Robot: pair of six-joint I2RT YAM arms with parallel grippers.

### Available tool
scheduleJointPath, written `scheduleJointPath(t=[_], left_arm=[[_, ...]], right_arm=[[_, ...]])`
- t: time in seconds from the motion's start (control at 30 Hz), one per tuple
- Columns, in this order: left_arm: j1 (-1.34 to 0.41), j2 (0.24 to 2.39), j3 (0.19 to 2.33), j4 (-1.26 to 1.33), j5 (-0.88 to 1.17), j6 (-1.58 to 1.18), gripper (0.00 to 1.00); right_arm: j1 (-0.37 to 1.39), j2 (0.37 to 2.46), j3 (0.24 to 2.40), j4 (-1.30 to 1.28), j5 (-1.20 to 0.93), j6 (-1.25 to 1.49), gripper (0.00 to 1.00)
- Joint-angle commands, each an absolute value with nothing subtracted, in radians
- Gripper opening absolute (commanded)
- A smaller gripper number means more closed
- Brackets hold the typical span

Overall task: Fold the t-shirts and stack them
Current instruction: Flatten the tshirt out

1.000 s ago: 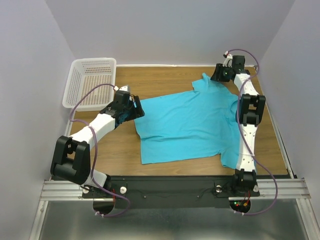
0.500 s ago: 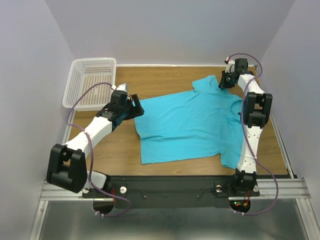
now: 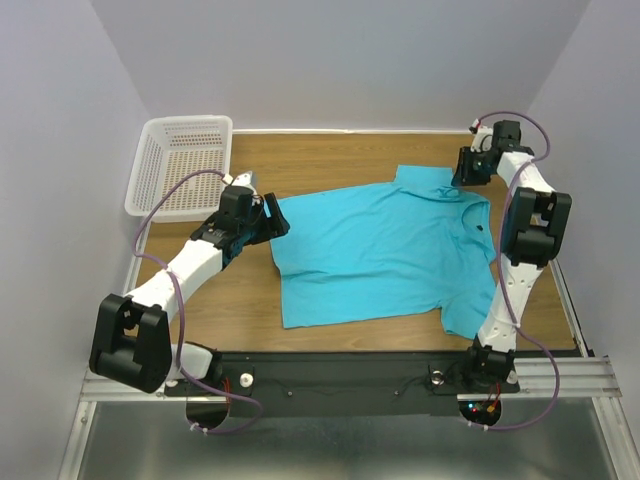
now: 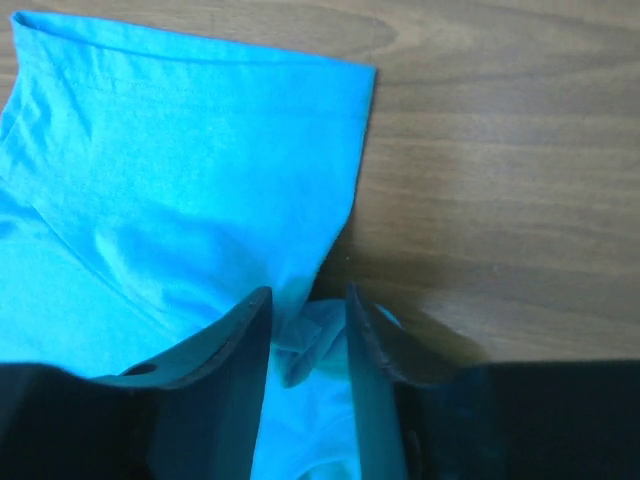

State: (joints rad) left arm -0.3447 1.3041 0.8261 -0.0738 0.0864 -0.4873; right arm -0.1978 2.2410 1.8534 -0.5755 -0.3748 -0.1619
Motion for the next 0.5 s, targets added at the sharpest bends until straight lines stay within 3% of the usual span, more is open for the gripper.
scheduleJointPath(t=[0.0,0.1,0.3,0.47], left_arm=[[-0.341,1.285,0.828,-0.023,0.100,-0.471,0.82],[-0.341,1.284,0.834,-0.025,0.092,-0.466,0.82],[-0.337,1.295,0.831,-0.025,0.092,-0.465,0.82],[-0.334,1.305,0.833,-0.026,0.091,-0.459,0.82]], right_arm=[[-0.199,2.250,1.993,-0.555,-0.413,-0.143,0.45],[-0.198,2.327,2.124,-0.557,-0.414,-0.095,0.54],[-0.198,2.477,2.310,-0.560,-0.411,-0.017,0.54],[-0.193,2.513,2.295,-0.560,-0.400,-0.017,0.54]])
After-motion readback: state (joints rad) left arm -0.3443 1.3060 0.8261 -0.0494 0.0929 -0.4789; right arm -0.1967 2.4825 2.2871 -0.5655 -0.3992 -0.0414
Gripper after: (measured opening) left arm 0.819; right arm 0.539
